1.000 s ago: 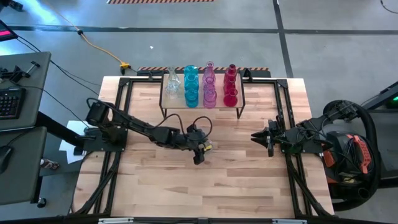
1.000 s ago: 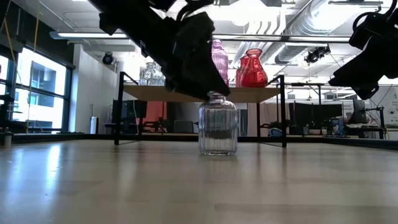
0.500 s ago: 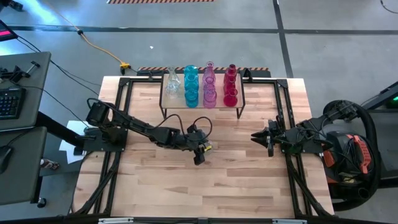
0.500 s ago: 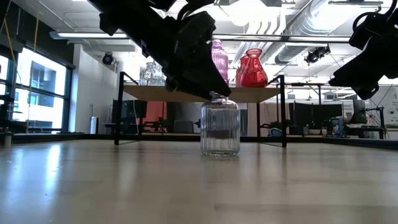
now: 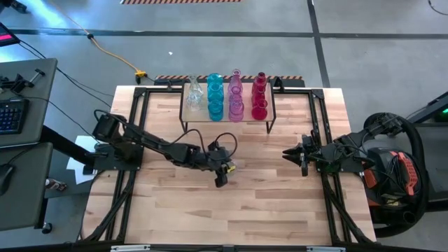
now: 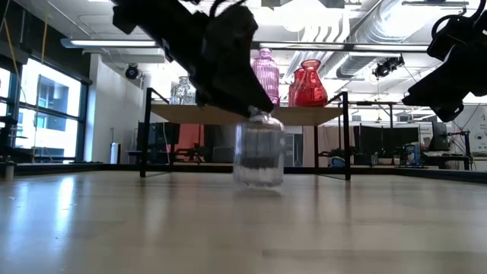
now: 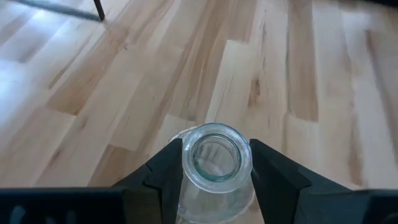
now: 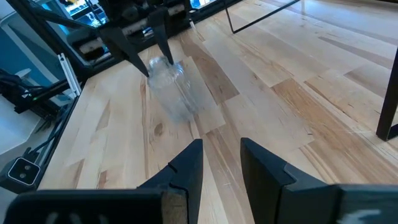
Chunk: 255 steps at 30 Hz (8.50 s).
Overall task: Sort vases onto shelf
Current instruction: Put the transparent flower vase on the shelf aligned with the other transparent flower vases, then adjust the transparent flower vase on the shelf, then return to Home Position
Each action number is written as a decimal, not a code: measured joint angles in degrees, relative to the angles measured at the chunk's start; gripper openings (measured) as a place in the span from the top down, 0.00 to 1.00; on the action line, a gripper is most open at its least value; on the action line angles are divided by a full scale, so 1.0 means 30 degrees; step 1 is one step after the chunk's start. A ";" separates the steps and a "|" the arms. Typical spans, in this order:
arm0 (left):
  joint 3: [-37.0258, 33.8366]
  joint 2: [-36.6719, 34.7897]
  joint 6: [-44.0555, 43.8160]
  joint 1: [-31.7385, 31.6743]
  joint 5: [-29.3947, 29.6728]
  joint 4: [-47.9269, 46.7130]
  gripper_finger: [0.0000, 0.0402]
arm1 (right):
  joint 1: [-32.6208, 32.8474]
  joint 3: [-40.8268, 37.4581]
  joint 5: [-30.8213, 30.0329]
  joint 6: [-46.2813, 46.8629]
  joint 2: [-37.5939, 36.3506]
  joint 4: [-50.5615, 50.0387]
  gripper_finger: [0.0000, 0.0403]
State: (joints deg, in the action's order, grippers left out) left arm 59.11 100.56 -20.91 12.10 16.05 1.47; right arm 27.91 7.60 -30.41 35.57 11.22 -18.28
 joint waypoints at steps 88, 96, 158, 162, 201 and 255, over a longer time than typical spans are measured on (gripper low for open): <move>-0.1654 -1.2272 -0.0363 -0.7031 0.5668 -0.8915 0.62 | -0.0002 -0.0015 0.0007 0.0001 0.0000 -0.0401 0.78; -0.1654 -1.2173 -0.0506 -0.7031 0.5663 -0.8671 0.62 | 0.0003 -0.0015 0.0000 0.0006 0.0000 -0.0401 0.78; -0.1625 -1.2288 -0.0118 -0.7293 0.6338 -0.8097 0.55 | -0.0001 -0.0007 0.0000 0.0006 0.0000 -0.0408 0.78; -0.1625 -1.2681 0.0090 -0.7293 0.6458 -0.8118 0.55 | 0.0003 -0.0007 0.0000 0.0007 0.0006 -0.0408 0.78; -0.5187 -1.8855 0.2525 -0.8421 0.7896 -0.9634 0.55 | -0.0004 -0.0003 0.0003 0.0003 0.0007 -0.0408 0.78; -0.5184 -1.5036 1.0863 -1.8369 -0.5898 -0.6168 0.55 | -0.0004 0.0000 0.0007 0.0002 0.0007 -0.0408 0.78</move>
State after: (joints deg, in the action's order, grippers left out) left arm 43.56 55.45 11.68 -43.01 -1.64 -17.03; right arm 27.90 7.60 -30.39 35.58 11.25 -19.51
